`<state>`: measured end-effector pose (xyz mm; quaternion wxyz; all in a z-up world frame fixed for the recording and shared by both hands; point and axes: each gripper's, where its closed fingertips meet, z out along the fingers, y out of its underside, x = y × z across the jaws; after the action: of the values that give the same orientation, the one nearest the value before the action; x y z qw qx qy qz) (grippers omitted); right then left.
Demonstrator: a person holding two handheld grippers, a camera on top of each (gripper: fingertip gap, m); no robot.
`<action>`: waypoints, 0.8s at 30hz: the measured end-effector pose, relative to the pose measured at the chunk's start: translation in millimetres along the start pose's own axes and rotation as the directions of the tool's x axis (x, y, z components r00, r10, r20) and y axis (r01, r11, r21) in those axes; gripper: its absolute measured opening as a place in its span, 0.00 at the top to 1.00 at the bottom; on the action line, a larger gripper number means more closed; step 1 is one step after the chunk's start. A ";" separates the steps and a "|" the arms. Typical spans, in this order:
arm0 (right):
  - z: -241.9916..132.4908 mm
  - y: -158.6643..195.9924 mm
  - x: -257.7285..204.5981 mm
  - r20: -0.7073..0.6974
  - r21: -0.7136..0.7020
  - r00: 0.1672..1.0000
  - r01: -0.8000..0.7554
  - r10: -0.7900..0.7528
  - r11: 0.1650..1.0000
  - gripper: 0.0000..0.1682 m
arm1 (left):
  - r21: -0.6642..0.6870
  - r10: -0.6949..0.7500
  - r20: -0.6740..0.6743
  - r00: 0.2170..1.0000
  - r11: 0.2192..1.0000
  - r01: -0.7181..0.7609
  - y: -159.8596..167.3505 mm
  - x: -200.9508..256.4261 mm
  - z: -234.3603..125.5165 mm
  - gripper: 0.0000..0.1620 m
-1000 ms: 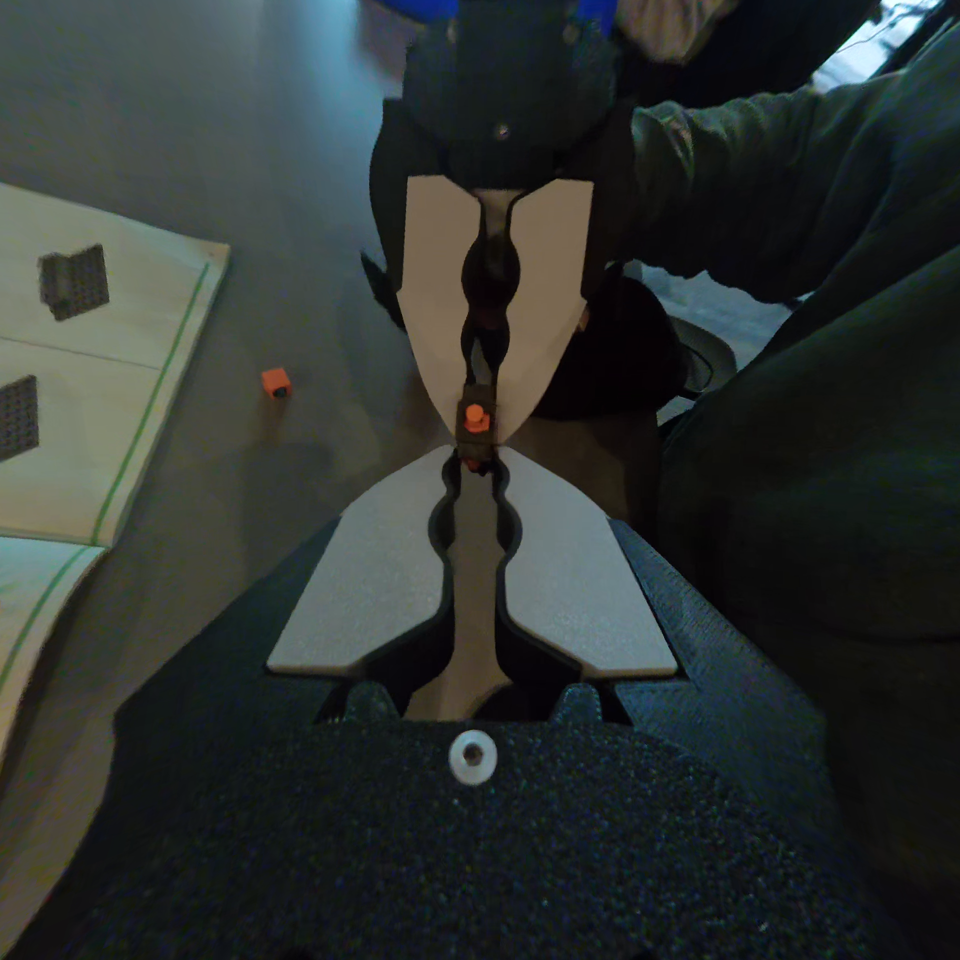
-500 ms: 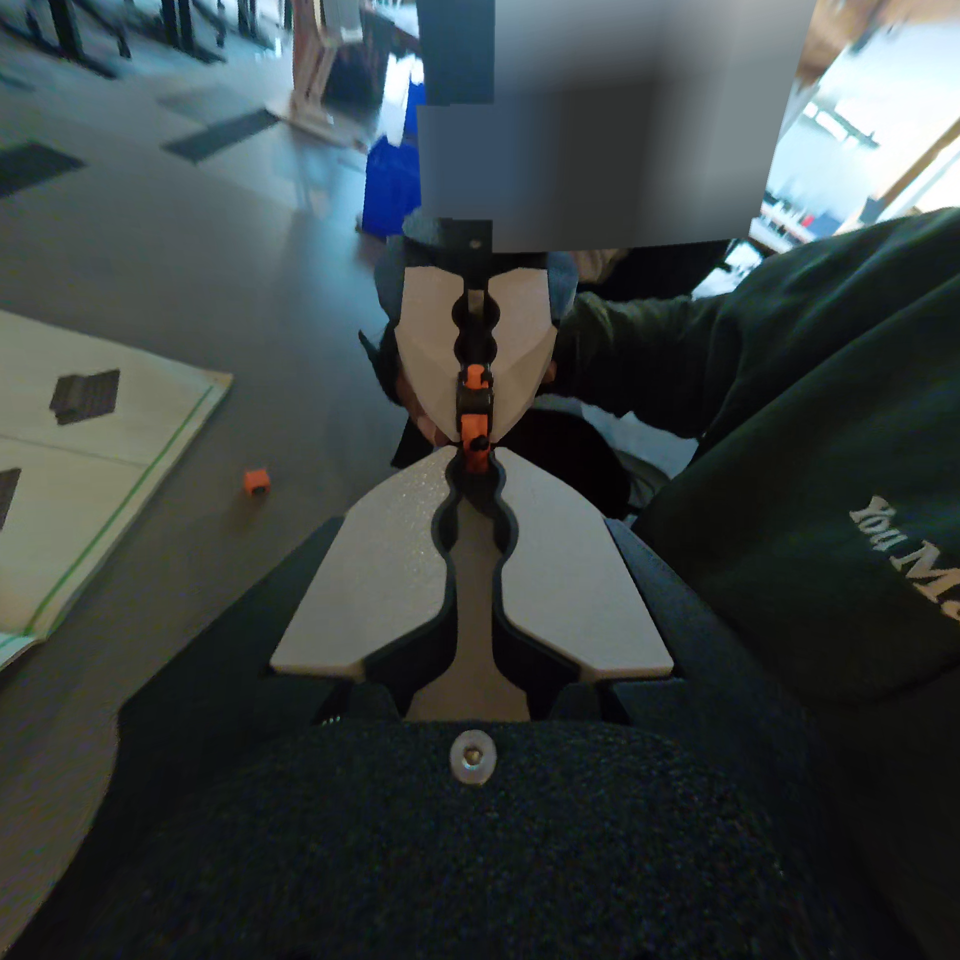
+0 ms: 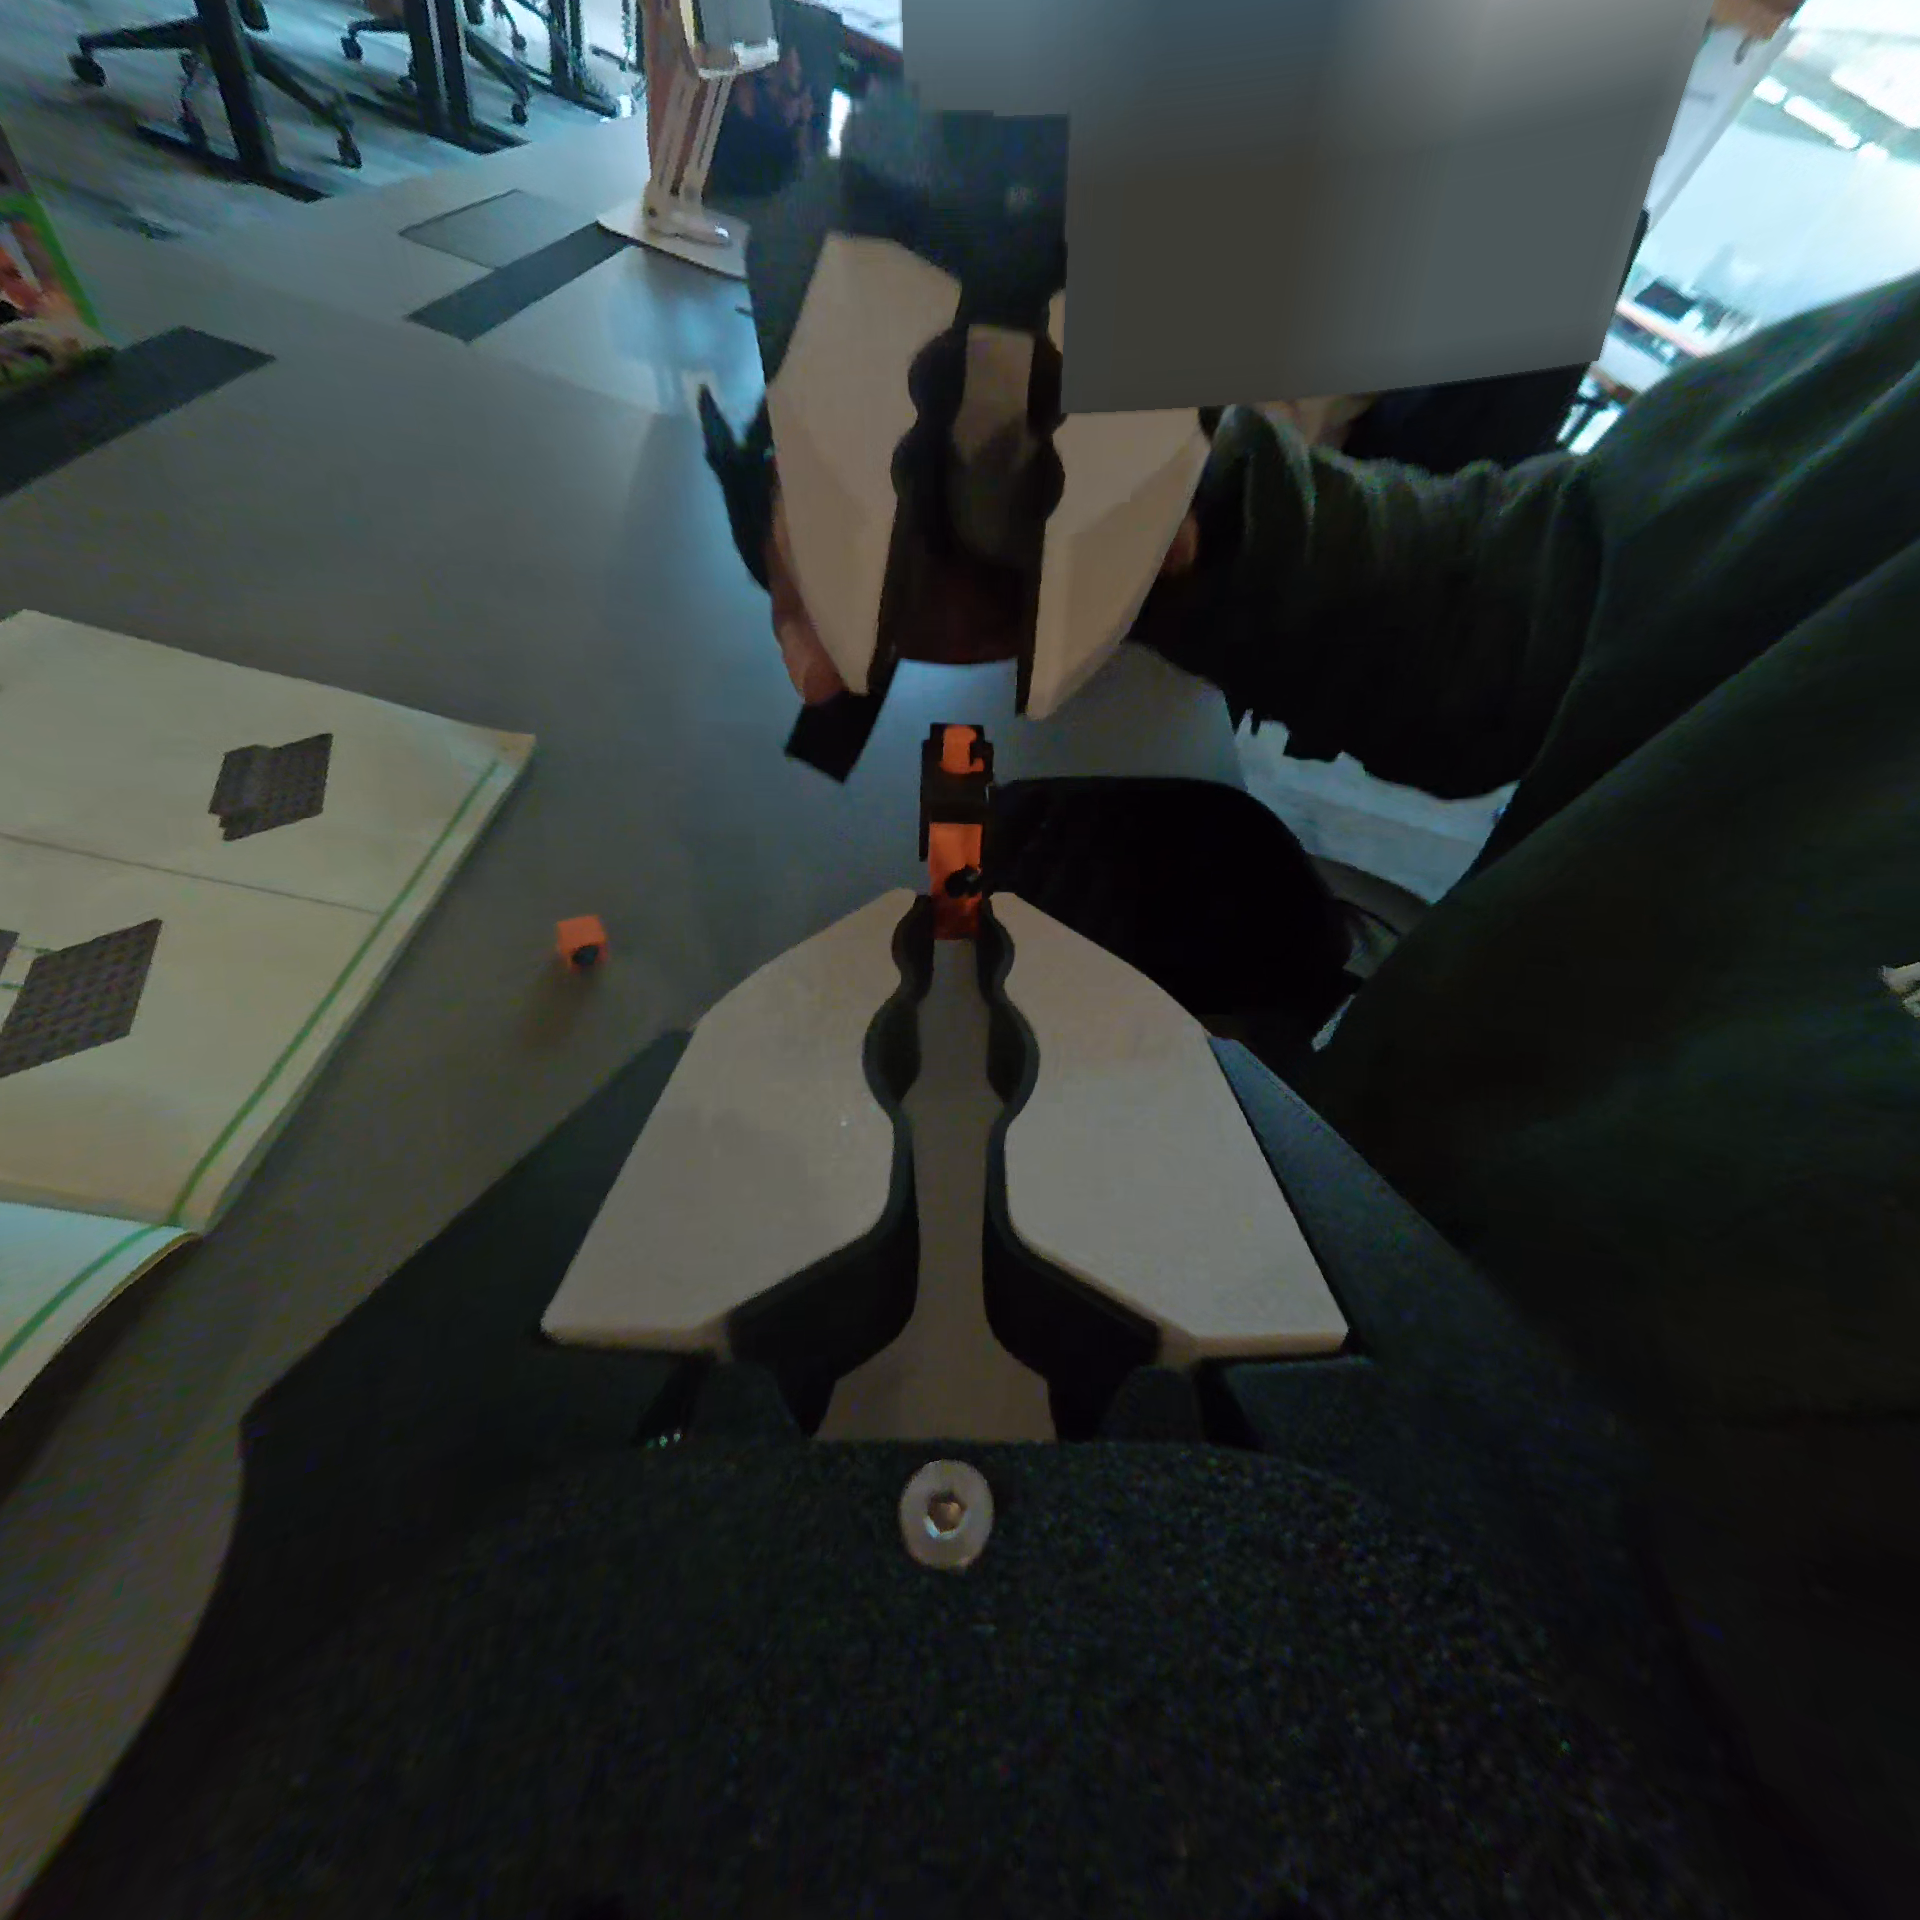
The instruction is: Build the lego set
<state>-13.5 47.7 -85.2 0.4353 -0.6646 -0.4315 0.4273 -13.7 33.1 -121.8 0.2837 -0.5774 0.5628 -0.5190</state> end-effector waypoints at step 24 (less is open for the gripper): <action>24.9 38.0 5.4 -0.012 -0.169 0.999 0.046 -0.049 0.985 0.88 | -0.008 0.001 0.018 1.000 1.000 -0.001 23.5 -10.9 -1.7 0.95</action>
<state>-28.0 48.6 -128.6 0.3912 -0.6919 -0.4783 0.3734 -21.7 39.0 -145.8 0.2867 -0.5829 0.5627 -0.5112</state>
